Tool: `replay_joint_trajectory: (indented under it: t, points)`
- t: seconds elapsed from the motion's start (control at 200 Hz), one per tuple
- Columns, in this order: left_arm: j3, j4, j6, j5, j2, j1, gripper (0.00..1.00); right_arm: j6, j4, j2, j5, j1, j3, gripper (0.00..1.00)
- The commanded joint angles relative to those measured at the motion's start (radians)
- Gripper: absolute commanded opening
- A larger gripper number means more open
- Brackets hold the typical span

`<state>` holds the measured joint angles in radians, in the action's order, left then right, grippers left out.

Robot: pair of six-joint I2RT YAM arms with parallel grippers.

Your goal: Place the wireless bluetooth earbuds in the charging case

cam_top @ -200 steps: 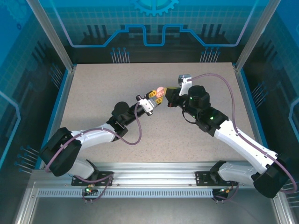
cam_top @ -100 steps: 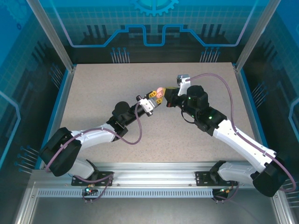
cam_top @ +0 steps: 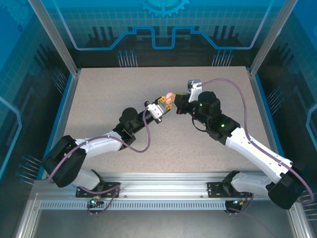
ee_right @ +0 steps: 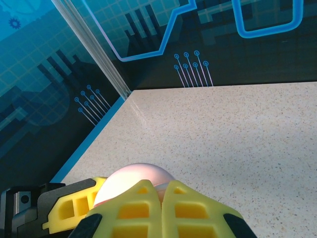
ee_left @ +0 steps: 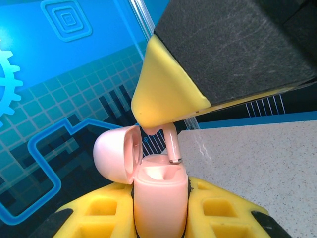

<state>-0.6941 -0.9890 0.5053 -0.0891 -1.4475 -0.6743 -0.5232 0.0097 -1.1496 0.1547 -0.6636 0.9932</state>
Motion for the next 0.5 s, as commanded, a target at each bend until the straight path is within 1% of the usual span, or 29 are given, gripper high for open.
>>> replay_joint_trajectory:
  t: [0.0,0.315,0.495]
  points:
    - [-0.044,-0.048,-0.028,0.007,0.012,-0.007,0.00,-0.007,0.018,0.006,0.036,-0.017,-0.025,0.03]
    - [-0.038,-0.048,-0.045,0.013,0.016,-0.007,0.00,-0.062,0.077,0.000,0.134,-0.037,-0.047,0.02]
    - [-0.042,-0.043,-0.040,0.012,0.016,-0.006,0.00,-0.060,0.065,-0.014,0.106,-0.042,-0.031,0.02]
